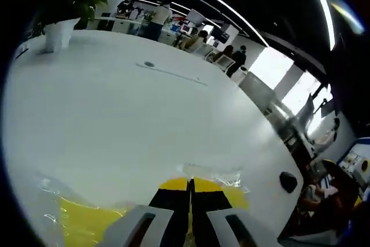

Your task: Compare the silicone blocks by pressing each to a similar depth, holding the contact briefly, and releasing to observe deformation and rebound differences across the visible hardness samples.

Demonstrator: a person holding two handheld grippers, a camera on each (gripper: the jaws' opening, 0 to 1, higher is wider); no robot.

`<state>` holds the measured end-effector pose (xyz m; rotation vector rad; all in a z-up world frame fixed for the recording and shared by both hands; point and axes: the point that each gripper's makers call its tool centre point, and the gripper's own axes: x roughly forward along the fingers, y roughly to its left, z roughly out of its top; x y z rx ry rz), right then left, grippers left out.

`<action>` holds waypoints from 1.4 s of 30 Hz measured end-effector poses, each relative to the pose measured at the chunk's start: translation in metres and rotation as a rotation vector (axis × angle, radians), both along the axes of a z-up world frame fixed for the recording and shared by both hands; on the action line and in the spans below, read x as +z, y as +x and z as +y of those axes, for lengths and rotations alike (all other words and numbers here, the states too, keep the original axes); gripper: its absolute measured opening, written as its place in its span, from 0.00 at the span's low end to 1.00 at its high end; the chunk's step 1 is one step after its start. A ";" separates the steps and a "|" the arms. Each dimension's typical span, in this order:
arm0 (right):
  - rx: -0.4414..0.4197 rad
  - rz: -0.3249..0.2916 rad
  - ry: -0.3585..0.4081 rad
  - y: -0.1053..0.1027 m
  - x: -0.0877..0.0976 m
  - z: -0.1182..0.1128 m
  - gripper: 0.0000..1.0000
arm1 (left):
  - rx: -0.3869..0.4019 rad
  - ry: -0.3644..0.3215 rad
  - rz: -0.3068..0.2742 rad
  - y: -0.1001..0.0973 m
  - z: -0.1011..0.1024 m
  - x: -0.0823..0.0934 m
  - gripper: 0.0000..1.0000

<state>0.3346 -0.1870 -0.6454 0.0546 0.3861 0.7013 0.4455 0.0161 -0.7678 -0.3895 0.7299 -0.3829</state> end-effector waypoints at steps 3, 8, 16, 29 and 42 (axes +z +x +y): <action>-0.008 0.008 -0.004 0.000 -0.001 -0.002 0.97 | -0.017 0.034 -0.019 0.002 0.000 -0.003 0.00; -0.013 0.012 0.005 -0.002 0.000 0.001 0.97 | -0.070 0.105 -0.007 0.001 -0.003 -0.012 0.00; -0.024 0.017 0.009 0.003 -0.002 0.002 0.97 | -0.093 0.132 0.004 0.002 0.001 -0.019 0.00; -0.013 0.047 0.008 0.016 -0.015 0.012 0.97 | -0.094 0.112 0.006 -0.001 0.007 -0.020 0.02; 0.010 0.051 0.003 0.031 -0.021 0.026 0.97 | -0.229 0.117 -0.354 0.000 0.030 0.058 0.92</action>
